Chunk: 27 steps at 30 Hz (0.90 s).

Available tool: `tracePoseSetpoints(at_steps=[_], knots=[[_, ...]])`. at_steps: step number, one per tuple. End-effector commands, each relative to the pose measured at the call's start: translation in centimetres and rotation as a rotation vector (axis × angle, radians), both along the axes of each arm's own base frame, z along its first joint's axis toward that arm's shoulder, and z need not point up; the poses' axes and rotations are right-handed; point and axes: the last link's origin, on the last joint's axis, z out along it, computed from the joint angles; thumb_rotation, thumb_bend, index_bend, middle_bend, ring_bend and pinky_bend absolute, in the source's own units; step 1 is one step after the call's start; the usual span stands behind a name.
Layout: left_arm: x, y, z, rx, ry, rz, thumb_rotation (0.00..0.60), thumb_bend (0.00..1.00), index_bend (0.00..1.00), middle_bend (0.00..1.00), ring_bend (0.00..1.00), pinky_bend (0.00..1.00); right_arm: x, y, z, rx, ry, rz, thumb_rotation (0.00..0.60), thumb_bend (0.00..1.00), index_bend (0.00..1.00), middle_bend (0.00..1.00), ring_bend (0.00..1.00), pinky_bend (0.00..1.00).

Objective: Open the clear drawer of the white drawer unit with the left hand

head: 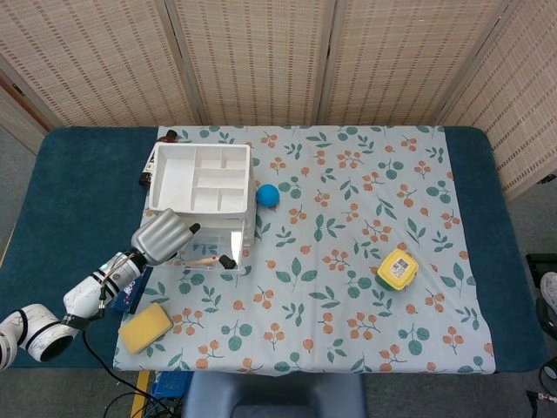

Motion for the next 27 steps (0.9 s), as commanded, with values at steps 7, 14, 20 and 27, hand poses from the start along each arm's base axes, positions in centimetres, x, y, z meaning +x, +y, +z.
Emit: tracePoseSetpoints(at_steps=[7,14,20,27], knots=[[-0.04,-0.03,-0.16,-0.007,0.010,0.017,0.600,0.18,0.37,0.96,1.00,1.00,-0.01,-0.03,-0.05,0.001,-0.002,0.001,0.600,0.46,0.00,0.00,0.00,0.00],[0.02,0.17,-0.37,-0.009,0.007,0.030,0.600,0.18,0.38,0.96,1.00,1.00,-0.04,0.03,0.01,-0.003,0.000,-0.001,0.600,0.46,0.00,0.01,0.00,0.00],[0.15,0.39,-0.61,-0.010,0.001,0.032,0.600,0.18,0.39,0.96,1.00,1.00,-0.09,0.04,-0.03,-0.003,-0.002,-0.003,0.600,0.46,0.00,0.01,0.00,0.00],[0.28,0.64,-0.77,-0.011,-0.008,0.035,0.600,0.18,0.41,0.97,1.00,1.00,-0.13,-0.01,-0.01,-0.004,-0.002,-0.003,0.600,0.46,0.00,0.01,0.00,0.00]])
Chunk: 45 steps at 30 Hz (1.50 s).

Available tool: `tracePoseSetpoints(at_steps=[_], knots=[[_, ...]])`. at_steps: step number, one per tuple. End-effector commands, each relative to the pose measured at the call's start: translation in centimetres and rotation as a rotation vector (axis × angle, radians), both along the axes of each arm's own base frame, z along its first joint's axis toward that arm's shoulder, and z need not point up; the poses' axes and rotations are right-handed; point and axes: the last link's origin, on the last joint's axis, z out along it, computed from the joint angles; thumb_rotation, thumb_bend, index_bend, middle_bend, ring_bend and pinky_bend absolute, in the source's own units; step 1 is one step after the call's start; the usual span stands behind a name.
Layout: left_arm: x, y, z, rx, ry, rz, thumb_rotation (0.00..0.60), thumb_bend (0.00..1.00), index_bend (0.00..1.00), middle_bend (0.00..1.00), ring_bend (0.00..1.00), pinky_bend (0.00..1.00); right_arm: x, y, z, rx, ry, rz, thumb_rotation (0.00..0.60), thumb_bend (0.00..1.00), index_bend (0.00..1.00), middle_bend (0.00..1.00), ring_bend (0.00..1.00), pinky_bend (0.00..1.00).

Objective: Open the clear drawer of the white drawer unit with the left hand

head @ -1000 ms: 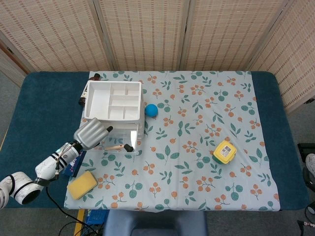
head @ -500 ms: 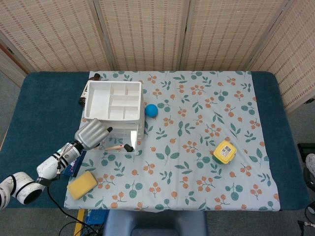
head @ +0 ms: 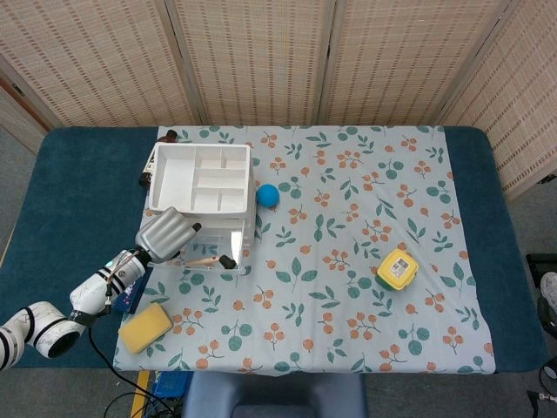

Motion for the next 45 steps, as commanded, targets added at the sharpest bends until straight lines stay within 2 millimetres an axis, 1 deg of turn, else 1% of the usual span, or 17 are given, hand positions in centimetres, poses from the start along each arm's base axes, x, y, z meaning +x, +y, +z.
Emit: tracePoseSetpoints(at_steps=[1,18,21,26,33,36,38,41,45], knots=[[0.0,0.1,0.0,-0.001,-0.001,0.002,0.600,0.18,0.41,0.97,1.00,1.00,0.0,0.0,0.0,0.000,0.000,-0.001,0.600,0.46,0.00,0.01,0.00,0.00],[0.2,0.2,-0.2,-0.005,-0.029,-0.001,0.600,0.18,0.49,0.97,1.00,1.00,-0.1,0.0,0.0,-0.004,-0.003,-0.002,0.600,0.46,0.00,0.01,0.00,0.00],[0.3,0.1,0.2,0.001,-0.048,0.000,0.600,0.18,0.50,0.97,1.00,1.00,-0.1,0.0,0.1,-0.006,-0.002,0.000,0.600,0.46,0.00,0.01,0.00,0.00],[0.3,-0.6,1.5,0.021,-0.083,-0.010,0.600,0.18,0.50,0.97,1.00,1.00,0.0,-0.2,0.0,-0.004,-0.002,0.007,0.600,0.46,0.00,0.01,0.00,0.00],[-0.1,-2.6,4.2,0.053,-0.141,-0.013,0.600,0.18,0.50,0.97,1.00,1.00,0.2,-0.5,-0.1,0.004,-0.003,0.023,0.600,0.46,0.00,0.01,0.00,0.00],[-0.8,-3.7,5.7,0.075,-0.160,-0.003,0.600,0.18,0.50,0.97,1.00,1.00,0.4,-0.7,-0.2,0.006,-0.004,0.032,0.600,0.46,0.00,0.01,0.00,0.00],[-1.4,-4.4,6.4,0.081,-0.167,0.008,0.600,0.18,0.50,0.97,1.00,1.00,0.5,-0.7,-0.3,0.008,-0.004,0.036,0.600,0.46,0.00,0.01,0.00,0.00],[-2.1,-5.5,7.0,0.079,-0.175,0.011,0.600,0.18,0.50,0.97,1.00,1.00,0.6,-0.8,-0.3,0.010,-0.006,0.043,0.600,0.46,0.00,0.01,0.00,0.00],[-2.4,-7.3,6.7,0.044,-0.189,-0.016,0.600,0.18,0.50,0.97,1.00,1.00,0.7,-0.9,-0.4,0.015,-0.008,0.053,0.600,0.46,0.00,0.01,0.00,0.00]])
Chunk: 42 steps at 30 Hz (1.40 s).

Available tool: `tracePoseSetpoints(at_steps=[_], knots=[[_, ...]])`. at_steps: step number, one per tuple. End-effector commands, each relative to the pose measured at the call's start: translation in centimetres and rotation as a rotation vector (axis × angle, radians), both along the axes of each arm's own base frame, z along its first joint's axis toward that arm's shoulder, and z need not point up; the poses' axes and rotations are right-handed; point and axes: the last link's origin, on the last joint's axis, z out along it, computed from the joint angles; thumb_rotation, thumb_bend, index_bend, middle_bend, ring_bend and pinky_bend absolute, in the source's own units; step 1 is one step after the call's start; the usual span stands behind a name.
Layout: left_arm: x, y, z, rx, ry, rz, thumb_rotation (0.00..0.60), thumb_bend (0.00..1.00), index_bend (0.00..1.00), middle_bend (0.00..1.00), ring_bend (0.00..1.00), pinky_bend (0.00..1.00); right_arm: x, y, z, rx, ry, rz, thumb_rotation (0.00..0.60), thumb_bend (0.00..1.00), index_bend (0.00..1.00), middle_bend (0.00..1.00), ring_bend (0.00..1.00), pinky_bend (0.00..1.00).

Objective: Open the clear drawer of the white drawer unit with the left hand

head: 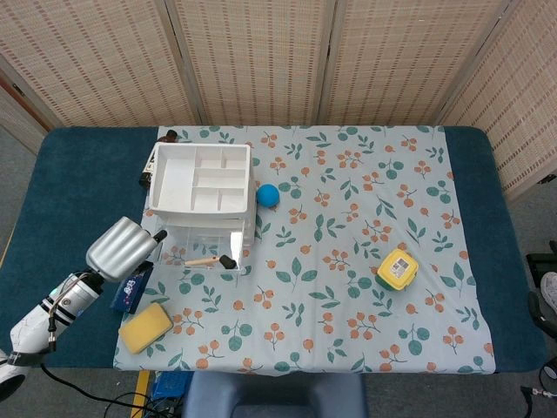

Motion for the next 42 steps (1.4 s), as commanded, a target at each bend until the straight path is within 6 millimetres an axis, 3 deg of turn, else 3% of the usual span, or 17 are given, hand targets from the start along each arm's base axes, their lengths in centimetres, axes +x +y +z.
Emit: tracePoseSetpoints(at_steps=[1,10,15,22,31,42], knots=[[-0.2,-1.9,-0.4,-0.039,-0.017,-0.028,0.600,0.18,0.50,0.97,1.00,1.00,0.1,0.0,0.0,0.001,-0.001,0.005,0.600,0.46,0.00,0.01,0.00,0.00],[0.6,-5.0,-3.2,-0.127,0.008,-0.187,0.600,0.18,0.50,0.97,1.00,1.00,0.2,0.3,0.1,-0.004,0.000,0.000,0.600,0.46,0.00,0.01,0.00,0.00],[1.3,-5.6,-6.6,-0.168,0.102,-0.351,0.600,0.18,0.50,0.97,1.00,1.00,0.3,0.3,0.1,-0.003,0.000,0.005,0.600,0.46,0.00,0.01,0.00,0.00],[2.1,-4.9,-9.7,-0.198,0.135,-0.443,0.600,0.18,0.50,0.97,1.00,1.00,0.1,0.6,0.2,-0.009,0.000,-0.007,0.600,0.46,0.00,0.01,0.00,0.00],[1.2,-3.3,-12.3,-0.183,0.217,-0.440,0.600,0.18,0.49,0.97,1.00,1.00,-0.1,0.7,0.3,-0.013,-0.003,-0.017,0.600,0.46,0.00,0.01,0.00,0.00],[-0.6,-1.5,-13.1,-0.150,0.233,-0.352,0.600,0.18,0.41,0.97,1.00,1.00,-0.1,0.8,0.2,-0.013,0.001,-0.019,0.600,0.46,0.00,0.01,0.00,0.00]])
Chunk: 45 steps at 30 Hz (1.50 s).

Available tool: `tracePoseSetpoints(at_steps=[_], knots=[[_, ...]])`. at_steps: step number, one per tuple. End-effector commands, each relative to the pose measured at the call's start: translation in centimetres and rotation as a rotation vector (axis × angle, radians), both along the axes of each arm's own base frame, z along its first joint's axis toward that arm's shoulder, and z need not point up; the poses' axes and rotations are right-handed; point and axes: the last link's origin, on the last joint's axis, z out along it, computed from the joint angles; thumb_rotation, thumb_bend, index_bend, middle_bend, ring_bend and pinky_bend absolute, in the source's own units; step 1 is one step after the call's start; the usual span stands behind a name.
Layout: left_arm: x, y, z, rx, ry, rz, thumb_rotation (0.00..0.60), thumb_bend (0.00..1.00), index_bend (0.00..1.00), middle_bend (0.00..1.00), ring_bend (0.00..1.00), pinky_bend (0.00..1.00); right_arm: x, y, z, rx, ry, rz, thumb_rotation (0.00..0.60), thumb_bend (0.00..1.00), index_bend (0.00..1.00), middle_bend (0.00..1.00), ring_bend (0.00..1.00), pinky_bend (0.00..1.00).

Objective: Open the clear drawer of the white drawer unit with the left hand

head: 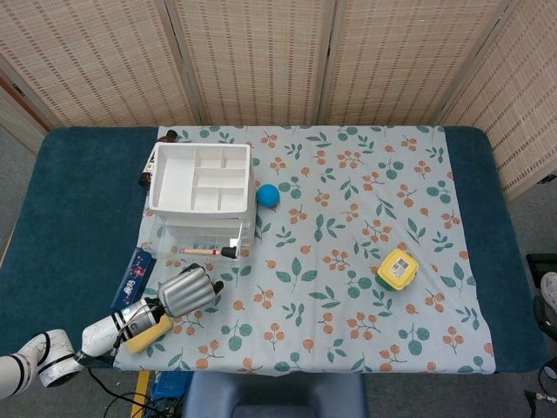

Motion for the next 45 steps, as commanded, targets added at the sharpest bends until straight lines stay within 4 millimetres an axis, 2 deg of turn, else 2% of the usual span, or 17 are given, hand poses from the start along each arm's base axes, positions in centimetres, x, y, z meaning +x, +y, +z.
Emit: tracePoseSetpoints(at_steps=[1,9,20,24,27,34,36,40,43,45], knots=[[-0.4,0.1,0.0,0.012,-0.006,0.021,0.600,0.18,0.40,0.97,1.00,1.00,0.0,0.0,0.0,0.001,0.001,0.000,0.600,0.46,0.00,0.01,0.00,0.00],[-1.2,-0.6,1.6,0.026,-0.052,0.107,0.600,0.18,0.36,0.97,1.00,1.00,0.3,0.1,0.0,0.000,0.003,0.005,0.600,0.46,0.00,0.01,0.00,0.00],[-2.5,-2.5,7.7,0.057,-0.149,0.378,0.600,0.18,0.40,0.95,0.98,1.00,0.4,-0.1,-0.1,0.008,0.000,0.006,0.600,0.46,0.00,0.01,0.00,0.00],[-3.1,-2.9,9.9,0.089,-0.177,0.485,0.600,0.18,0.42,0.94,0.94,1.00,0.3,-0.1,-0.1,0.017,-0.003,0.005,0.600,0.46,0.00,0.01,0.00,0.00],[-3.5,-2.9,11.5,0.118,-0.270,0.595,0.600,0.18,0.42,0.91,0.91,1.00,0.1,-0.1,-0.3,0.031,-0.008,-0.003,0.600,0.46,0.00,0.01,0.00,0.00],[-5.5,-1.8,14.5,0.257,-0.508,0.775,0.600,0.18,0.38,0.75,0.72,1.00,-0.3,-0.1,-0.8,0.078,-0.022,-0.020,0.600,0.46,0.00,0.02,0.00,0.00],[-6.1,-1.6,14.7,0.282,-0.566,0.813,0.600,0.18,0.35,0.71,0.66,0.95,-0.4,-0.2,-1.1,0.100,-0.024,-0.022,0.600,0.47,0.00,0.03,0.00,0.00],[-7.6,-1.7,14.3,0.325,-0.662,0.891,0.600,0.18,0.30,0.64,0.56,0.76,-0.4,-0.6,-1.9,0.156,-0.034,-0.005,0.600,0.48,0.00,0.04,0.00,0.00],[-8.7,-2.2,14.1,0.362,-0.694,0.929,0.600,0.18,0.28,0.60,0.52,0.65,-0.3,-0.9,-2.5,0.188,-0.036,0.008,0.600,0.48,0.00,0.05,0.00,0.00],[-9.3,-2.6,14.1,0.377,-0.717,0.952,0.600,0.18,0.28,0.59,0.51,0.62,-0.2,-1.0,-2.7,0.204,-0.036,0.013,0.600,0.48,0.00,0.05,0.00,0.00]])
